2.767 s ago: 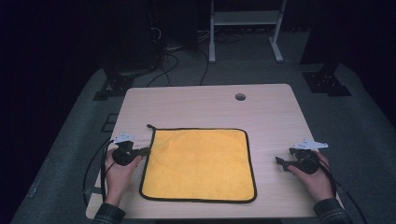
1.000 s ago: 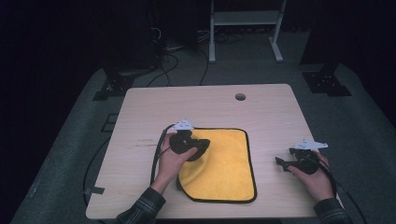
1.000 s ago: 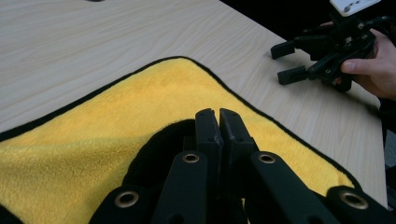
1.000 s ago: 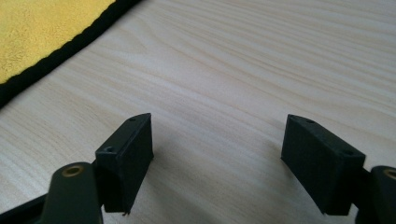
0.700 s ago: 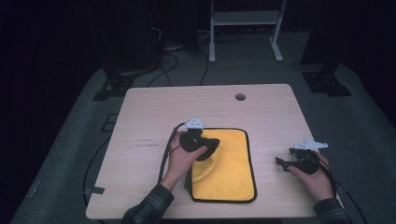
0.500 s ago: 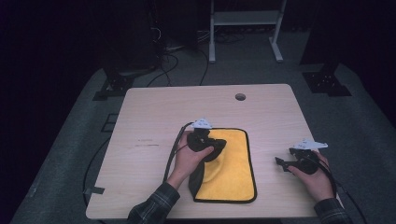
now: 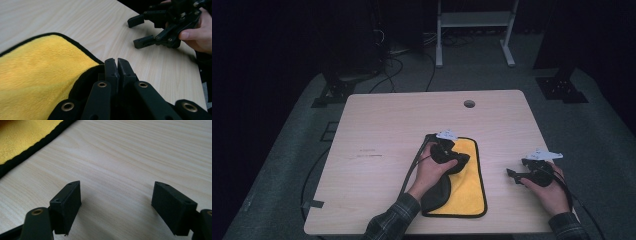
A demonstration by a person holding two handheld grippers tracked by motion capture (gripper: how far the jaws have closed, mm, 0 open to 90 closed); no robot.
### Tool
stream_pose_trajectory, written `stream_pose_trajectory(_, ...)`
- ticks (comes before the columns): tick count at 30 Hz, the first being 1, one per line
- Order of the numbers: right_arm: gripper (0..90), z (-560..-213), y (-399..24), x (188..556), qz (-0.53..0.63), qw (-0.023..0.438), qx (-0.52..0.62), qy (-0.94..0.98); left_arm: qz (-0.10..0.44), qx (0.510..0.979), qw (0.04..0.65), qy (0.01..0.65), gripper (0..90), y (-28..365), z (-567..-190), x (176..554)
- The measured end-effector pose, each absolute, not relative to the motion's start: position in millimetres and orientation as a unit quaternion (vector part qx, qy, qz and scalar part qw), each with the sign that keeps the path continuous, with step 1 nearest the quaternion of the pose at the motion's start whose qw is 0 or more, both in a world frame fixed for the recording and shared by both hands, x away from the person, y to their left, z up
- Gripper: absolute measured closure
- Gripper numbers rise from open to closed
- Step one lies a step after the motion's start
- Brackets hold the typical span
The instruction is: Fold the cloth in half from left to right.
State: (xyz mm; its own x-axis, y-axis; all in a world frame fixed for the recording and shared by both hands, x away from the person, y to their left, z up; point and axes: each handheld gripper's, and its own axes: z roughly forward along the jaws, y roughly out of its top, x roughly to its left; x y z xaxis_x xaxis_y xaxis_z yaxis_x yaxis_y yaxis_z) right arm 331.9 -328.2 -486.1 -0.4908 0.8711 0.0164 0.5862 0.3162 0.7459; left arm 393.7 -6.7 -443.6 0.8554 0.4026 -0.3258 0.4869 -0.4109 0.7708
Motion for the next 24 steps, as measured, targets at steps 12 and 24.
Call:
stream_pose_trajectory(12,21.1,-486.2,-328.0,332.2,0.357,0.199,0.461,0.788,-0.057,0.853,0.439,0.276,86.6,-32.9,-468.0,399.8)
stream_pose_trajectory(24,20.7,-486.3,-328.0,332.3,0.357,0.198,0.46,0.788,-0.039,0.859,0.44,0.258,72.5,-33.7,-457.2,391.7)
